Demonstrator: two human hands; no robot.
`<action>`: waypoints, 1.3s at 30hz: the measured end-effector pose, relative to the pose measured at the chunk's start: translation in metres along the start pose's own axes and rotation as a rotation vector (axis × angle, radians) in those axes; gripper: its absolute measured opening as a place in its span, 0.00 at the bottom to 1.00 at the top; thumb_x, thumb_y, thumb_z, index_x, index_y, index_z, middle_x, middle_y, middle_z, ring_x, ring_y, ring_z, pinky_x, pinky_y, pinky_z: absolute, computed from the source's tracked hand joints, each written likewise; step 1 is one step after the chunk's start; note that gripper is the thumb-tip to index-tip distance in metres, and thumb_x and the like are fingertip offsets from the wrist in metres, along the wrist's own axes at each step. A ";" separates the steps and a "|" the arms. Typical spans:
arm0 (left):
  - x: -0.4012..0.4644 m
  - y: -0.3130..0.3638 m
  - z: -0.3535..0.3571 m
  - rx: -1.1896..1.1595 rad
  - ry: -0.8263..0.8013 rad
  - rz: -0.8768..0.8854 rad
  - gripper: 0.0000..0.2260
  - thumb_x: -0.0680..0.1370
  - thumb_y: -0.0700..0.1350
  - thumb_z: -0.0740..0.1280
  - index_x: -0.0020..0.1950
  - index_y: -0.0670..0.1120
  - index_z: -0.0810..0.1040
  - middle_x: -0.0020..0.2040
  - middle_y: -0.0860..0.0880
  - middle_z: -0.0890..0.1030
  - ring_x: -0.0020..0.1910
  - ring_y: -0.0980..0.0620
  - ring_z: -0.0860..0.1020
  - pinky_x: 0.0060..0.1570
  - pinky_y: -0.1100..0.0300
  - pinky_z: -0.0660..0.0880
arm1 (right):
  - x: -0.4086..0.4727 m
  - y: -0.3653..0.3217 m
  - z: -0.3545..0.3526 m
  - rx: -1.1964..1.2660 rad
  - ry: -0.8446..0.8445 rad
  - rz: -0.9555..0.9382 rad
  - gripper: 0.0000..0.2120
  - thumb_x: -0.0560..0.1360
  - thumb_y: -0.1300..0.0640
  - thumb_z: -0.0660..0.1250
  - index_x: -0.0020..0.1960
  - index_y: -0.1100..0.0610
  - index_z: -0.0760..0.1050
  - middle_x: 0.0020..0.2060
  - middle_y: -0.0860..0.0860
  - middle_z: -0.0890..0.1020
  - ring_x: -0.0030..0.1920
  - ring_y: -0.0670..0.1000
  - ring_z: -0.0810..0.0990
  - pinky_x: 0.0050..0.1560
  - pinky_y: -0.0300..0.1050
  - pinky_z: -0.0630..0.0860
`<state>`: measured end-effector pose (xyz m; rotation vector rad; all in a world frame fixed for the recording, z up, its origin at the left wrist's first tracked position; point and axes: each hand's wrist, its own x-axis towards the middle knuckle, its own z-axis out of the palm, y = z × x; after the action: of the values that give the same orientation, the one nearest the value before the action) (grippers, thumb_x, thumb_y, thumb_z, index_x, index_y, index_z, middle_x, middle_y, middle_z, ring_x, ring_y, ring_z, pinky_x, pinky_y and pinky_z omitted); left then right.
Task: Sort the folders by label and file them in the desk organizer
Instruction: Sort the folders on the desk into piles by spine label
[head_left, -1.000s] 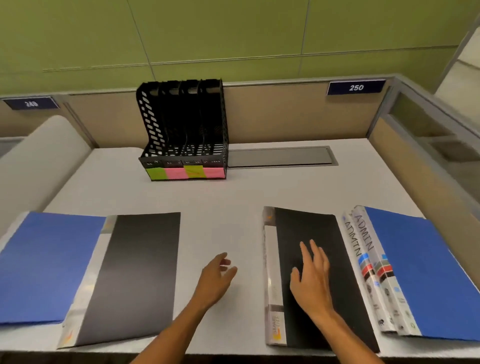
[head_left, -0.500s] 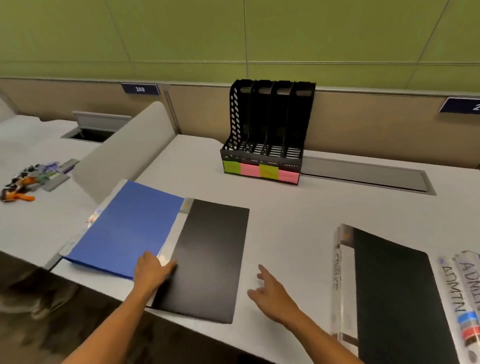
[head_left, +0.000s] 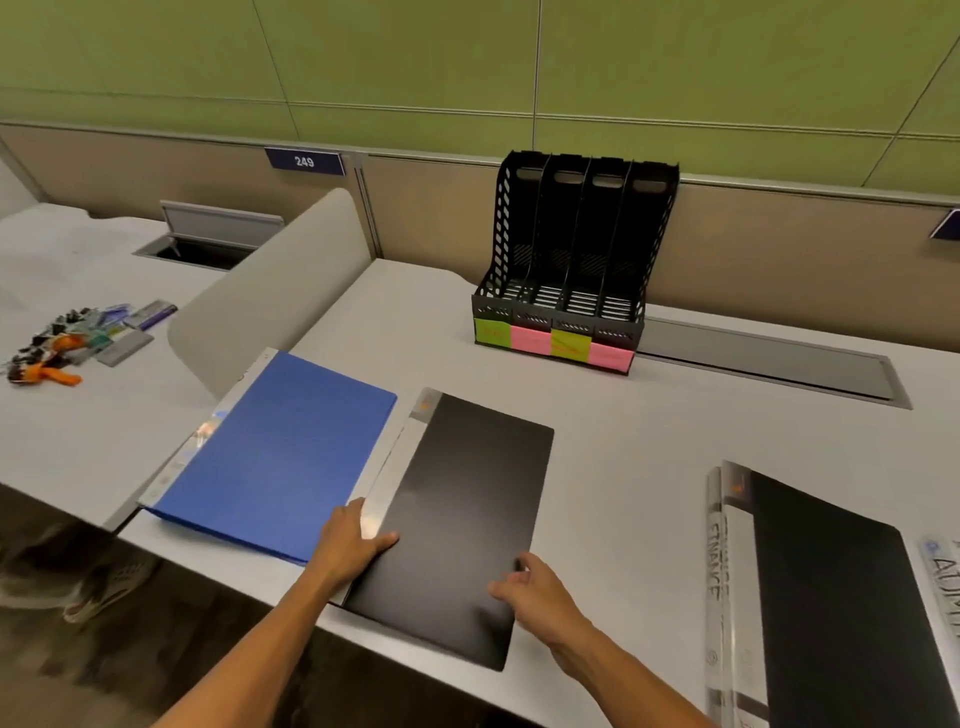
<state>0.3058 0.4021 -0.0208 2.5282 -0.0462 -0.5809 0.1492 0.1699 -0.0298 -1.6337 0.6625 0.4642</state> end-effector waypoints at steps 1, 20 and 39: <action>0.001 0.004 0.003 0.020 -0.008 0.018 0.34 0.76 0.56 0.73 0.76 0.43 0.65 0.71 0.40 0.71 0.68 0.39 0.73 0.66 0.46 0.72 | -0.002 0.001 -0.001 -0.021 0.003 0.003 0.20 0.77 0.53 0.69 0.66 0.52 0.66 0.55 0.54 0.77 0.50 0.47 0.77 0.41 0.32 0.74; -0.004 0.016 0.038 0.265 0.098 -0.062 0.36 0.79 0.56 0.68 0.78 0.42 0.56 0.75 0.37 0.66 0.72 0.35 0.67 0.67 0.36 0.69 | -0.051 0.026 -0.119 -0.004 0.425 -0.288 0.30 0.80 0.51 0.67 0.77 0.41 0.57 0.66 0.42 0.72 0.58 0.44 0.77 0.47 0.31 0.76; -0.103 0.182 0.166 -0.159 -0.103 0.489 0.32 0.80 0.52 0.68 0.79 0.42 0.61 0.79 0.42 0.63 0.78 0.43 0.62 0.76 0.53 0.58 | -0.115 0.167 -0.277 -0.199 0.954 0.328 0.44 0.77 0.40 0.68 0.81 0.56 0.49 0.80 0.58 0.54 0.79 0.63 0.55 0.74 0.65 0.61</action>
<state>0.1592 0.1794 -0.0127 2.2145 -0.6110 -0.4897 -0.0650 -0.0980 -0.0355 -1.9126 1.6465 -0.0649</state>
